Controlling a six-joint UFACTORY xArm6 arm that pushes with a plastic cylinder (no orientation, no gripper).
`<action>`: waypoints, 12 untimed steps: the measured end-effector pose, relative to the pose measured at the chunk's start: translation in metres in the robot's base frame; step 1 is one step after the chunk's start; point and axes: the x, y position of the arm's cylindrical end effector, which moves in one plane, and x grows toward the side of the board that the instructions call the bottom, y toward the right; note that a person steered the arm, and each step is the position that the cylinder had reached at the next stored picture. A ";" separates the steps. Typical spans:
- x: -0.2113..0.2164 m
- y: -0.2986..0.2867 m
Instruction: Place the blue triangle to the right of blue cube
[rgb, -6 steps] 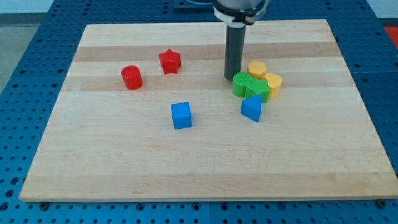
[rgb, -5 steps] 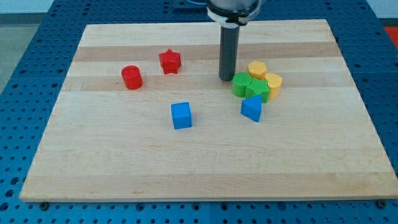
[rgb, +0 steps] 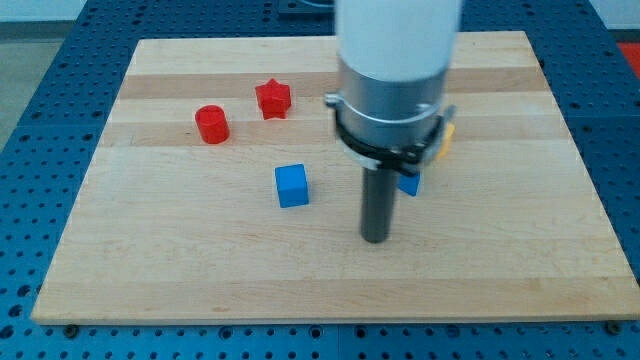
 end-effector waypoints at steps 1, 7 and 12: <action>-0.007 0.035; -0.077 0.067; -0.040 -0.138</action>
